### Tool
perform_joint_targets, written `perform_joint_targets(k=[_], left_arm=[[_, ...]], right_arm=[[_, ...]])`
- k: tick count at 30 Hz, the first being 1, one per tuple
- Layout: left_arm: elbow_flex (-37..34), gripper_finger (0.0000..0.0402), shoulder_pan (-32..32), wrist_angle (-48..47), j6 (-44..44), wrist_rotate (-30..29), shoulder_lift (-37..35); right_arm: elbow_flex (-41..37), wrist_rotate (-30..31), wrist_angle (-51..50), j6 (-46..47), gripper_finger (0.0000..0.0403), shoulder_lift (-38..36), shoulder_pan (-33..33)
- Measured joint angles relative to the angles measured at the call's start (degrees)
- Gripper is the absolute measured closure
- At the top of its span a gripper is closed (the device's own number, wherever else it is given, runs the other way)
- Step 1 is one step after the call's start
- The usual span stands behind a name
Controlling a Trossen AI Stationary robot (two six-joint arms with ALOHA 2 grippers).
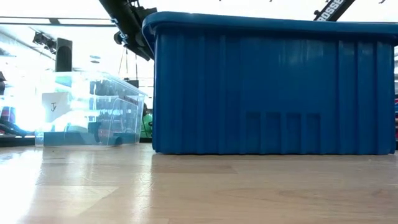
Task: Sort blocks
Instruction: Put the blue block into the transparent bin
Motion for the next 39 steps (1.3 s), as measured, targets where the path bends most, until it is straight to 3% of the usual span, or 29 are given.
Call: perform_joint_targets(k=[7,14,20,27,31,39], left_arm=[[0.0,0.0115,0.0,0.0,-0.1,0.0,0.0],[0.0,0.0115,0.0,0.1,-0.3,0.0,0.0],[0.0,0.0115,0.0,0.1,-1.3,0.4,0.0],[0.0,0.0115,0.0,0.1,-1.3,0.5,0.0],[0.0,0.0115,0.0,2.4,-2.9,0.5,0.0],[0.0,0.0115,0.0,6.1,-2.7,2.7,0.0]], right_arm=[[0.1,-2.4,2.7,-2.2,0.0125,0.2,-0.6],[0.4,-9.8,4.2,-2.8,0.0124,7.7,-1.7],[0.5,-13.3,4.9,0.5,0.0164,8.6,-2.6],[0.4,-9.1,3.0,-1.1,0.0258,6.9,-2.7],[0.4,-7.4,3.1,0.1,0.0288,6.7,-1.6],[0.8,-4.8,2.5,6.7,0.0328,-3.3,0.5]])
